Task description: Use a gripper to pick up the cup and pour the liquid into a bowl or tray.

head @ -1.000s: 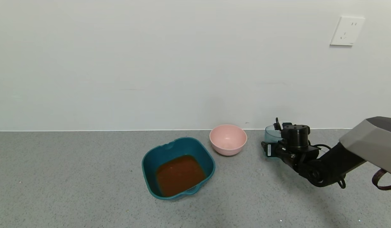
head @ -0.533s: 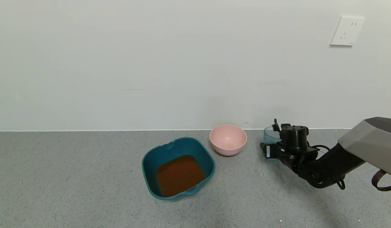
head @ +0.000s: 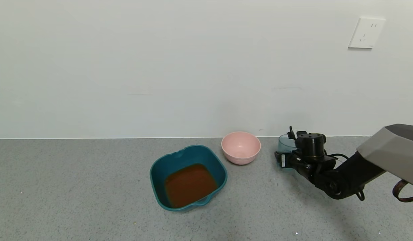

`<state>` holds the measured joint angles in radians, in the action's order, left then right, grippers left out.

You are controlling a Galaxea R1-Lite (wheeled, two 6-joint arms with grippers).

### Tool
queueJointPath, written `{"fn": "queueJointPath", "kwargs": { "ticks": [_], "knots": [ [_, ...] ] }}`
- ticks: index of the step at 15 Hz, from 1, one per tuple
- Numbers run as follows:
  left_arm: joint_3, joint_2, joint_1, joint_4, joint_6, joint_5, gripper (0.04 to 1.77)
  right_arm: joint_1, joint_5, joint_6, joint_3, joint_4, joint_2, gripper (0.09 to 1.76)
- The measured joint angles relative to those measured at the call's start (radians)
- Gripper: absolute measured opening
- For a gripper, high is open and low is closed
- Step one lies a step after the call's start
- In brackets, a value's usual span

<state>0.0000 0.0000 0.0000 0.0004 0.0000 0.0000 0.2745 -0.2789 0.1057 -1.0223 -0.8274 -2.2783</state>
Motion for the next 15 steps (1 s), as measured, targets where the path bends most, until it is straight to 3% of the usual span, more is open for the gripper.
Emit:
{"fn": "queueJointPath", "kwargs": {
  "ticks": [9,15],
  "knots": [
    [0.000,0.000,0.000,0.000,0.000,0.000,1.72,-0.003,0.001,0.001,0.009,0.078,0.040,1.63],
    [0.000,0.000,0.000,0.000,0.000,0.000,1.72,0.000,0.053,0.003,0.109,0.256,0.257,1.67]
  ]
}}
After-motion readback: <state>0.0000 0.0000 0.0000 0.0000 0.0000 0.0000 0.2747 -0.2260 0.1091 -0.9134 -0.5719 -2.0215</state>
